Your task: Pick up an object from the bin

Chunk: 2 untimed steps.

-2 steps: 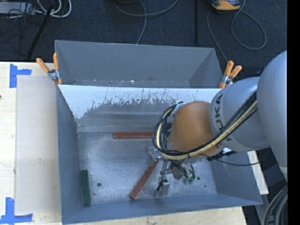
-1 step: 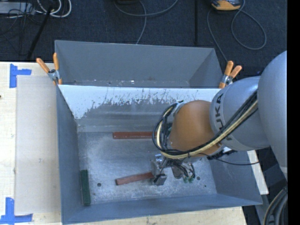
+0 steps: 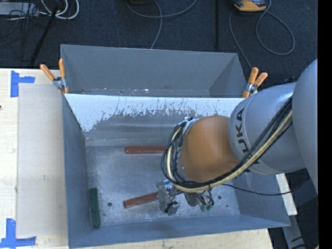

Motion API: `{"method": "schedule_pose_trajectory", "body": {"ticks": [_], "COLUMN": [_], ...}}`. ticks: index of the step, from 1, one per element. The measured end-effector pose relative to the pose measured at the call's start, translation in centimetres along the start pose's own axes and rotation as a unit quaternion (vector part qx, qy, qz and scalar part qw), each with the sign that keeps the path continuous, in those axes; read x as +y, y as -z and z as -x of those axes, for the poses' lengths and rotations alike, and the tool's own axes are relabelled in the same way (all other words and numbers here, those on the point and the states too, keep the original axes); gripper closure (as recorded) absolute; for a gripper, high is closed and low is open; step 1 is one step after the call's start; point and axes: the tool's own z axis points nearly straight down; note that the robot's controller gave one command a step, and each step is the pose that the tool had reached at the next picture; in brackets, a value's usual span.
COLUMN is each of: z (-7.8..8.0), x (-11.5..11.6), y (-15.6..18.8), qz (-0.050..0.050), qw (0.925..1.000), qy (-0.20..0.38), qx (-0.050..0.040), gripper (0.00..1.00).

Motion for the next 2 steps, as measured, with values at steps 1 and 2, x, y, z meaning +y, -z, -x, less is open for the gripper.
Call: {"method": "schedule_pose_trajectory", "body": {"ticks": [1, 2], "z": [0.0, 4.6], "x": [-0.1, -1.6], "y": [-0.1, -4.4], "qz": [-0.001, -0.001], "qw": [1.0000, 0.9999], "qy": [-0.002, 0.014], "qx": [0.0007, -0.0011], "gripper": [0.00, 0.00]}}
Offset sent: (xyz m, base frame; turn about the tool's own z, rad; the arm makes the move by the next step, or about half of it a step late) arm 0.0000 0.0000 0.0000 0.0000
